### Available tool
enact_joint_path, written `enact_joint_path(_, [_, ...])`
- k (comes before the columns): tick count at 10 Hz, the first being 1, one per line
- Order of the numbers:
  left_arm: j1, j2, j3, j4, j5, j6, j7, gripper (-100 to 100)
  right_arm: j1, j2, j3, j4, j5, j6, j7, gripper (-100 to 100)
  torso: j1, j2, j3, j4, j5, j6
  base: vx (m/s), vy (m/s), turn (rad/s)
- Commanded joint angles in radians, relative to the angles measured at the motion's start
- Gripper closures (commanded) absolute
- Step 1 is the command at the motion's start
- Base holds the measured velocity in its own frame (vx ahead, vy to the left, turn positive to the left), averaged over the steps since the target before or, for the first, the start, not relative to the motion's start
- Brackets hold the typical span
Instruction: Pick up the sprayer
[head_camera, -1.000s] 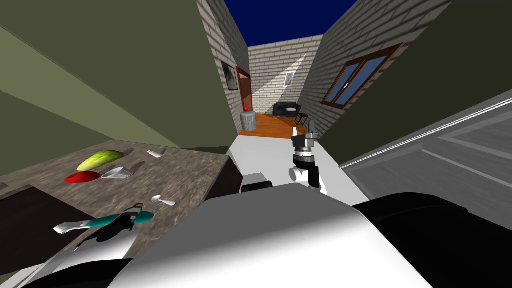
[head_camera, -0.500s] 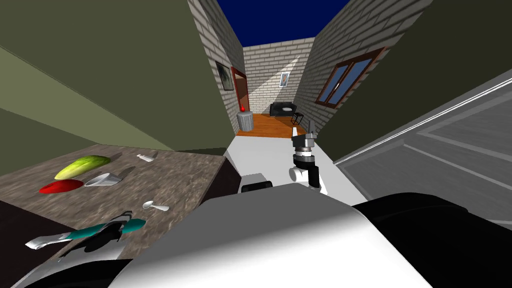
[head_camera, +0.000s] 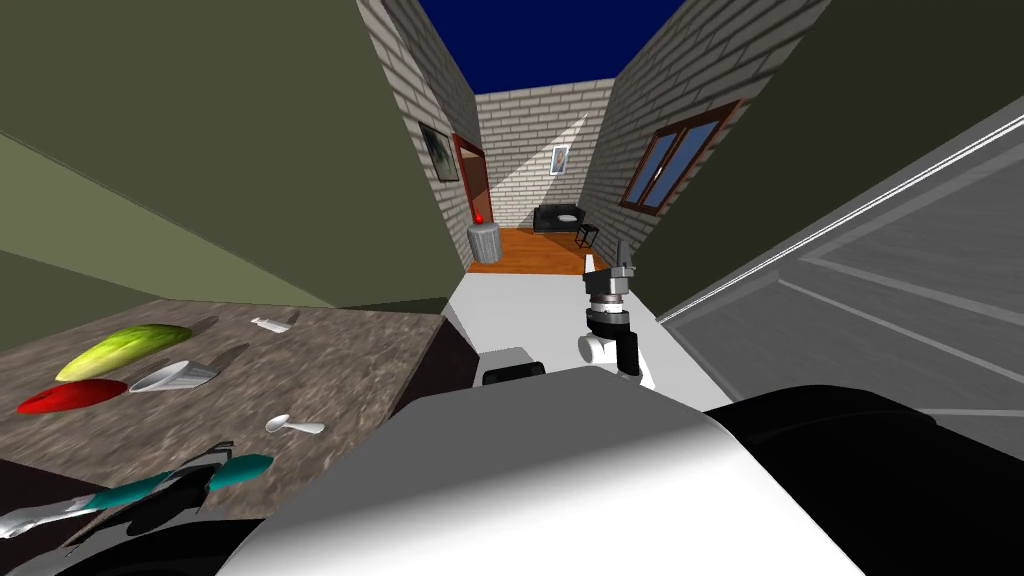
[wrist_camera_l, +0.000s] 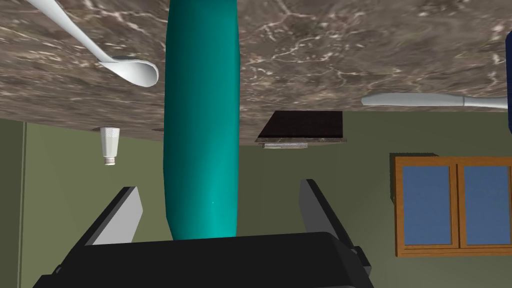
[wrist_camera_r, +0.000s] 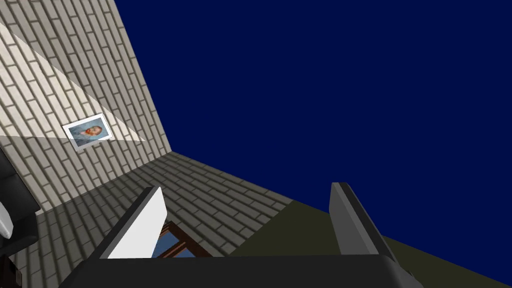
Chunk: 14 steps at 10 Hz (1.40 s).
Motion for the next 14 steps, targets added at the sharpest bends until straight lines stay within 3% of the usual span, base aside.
enact_joint_path(1, [0.033, 0.050, -0.016, 0.050, -0.005, -0.039, 0.050, -100, 0.000, 0.000, 0.000, 0.000, 0.000, 0.000, 0.000, 0, 0.000, 0.000, 0.000, 0.000, 0.000, 0.000, -0.014, -0.055, -0.235])
enact_joint_path(3, [0.033, 0.051, -0.016, 0.069, -0.005, -0.039, 0.105, -100, 0.000, 0.000, 0.000, 0.000, 0.000, 0.000, 0.000, 0, -0.002, 0.000, 0.000, 0.000, 0.000, 0.000, -0.009, -0.037, -0.032])
enact_joint_path(4, [0.065, 0.098, -0.031, 0.112, -0.006, -0.077, 0.135, -100, 0.000, 0.000, 0.000, 0.000, 0.000, 0.000, 0.000, 0, 0.000, 0.000, 0.000, 0.000, 0.000, 0.000, -0.012, -0.042, -0.183])
enact_joint_path(6, [0.065, 0.104, -0.031, 0.136, -0.006, -0.077, 0.189, -100, 0.000, 0.000, 0.000, 0.000, 0.000, 0.000, 0.000, 0, -0.001, 0.000, 0.000, 0.000, 0.000, 0.000, -0.010, -0.034, -0.059])
enact_joint_path(7, [0.098, 0.154, -0.046, 0.188, -0.006, -0.116, 0.219, -100, 0.000, 0.000, 0.000, 0.000, 0.000, 0.000, 0.000, 0, 0.000, 0.000, 0.000, 0.000, 0.000, 0.000, -0.015, -0.052, -0.191])
enact_joint_path(9, [0.098, 0.158, -0.046, 0.203, -0.006, -0.116, 0.273, -100, 0.000, 0.000, 0.000, 0.000, 0.000, 0.000, 0.000, 0, -0.001, 0.000, 0.000, 0.000, 0.000, 0.000, -0.012, -0.040, -0.050])
enact_joint_path(10, [0.095, 0.157, -0.046, 0.200, -0.005, -0.114, 0.252, -100, 0.000, 0.000, 0.000, 0.000, 0.000, 0.000, 0.000, 0, 0.000, 0.000, 0.000, 0.000, 0.000, 0.000, 0.000, -0.007, 0.011])
enact_joint_path(11, [0.096, 0.157, -0.045, 0.200, -0.005, -0.115, 0.258, 100, 0.000, 0.000, 0.000, 0.000, 0.000, 0.000, 0.000, 0, 0.001, 0.000, 0.000, 0.000, 0.000, 0.000, 0.000, 0.000, 0.000])
enact_joint_path(14, [0.096, 0.156, -0.045, 0.200, -0.005, -0.114, 0.258, 100, 0.000, 0.000, 0.000, 0.000, 0.000, 0.000, 0.000, 0, 0.002, 0.000, 0.000, 0.000, 0.001, 0.000, 0.000, 0.000, 0.000])
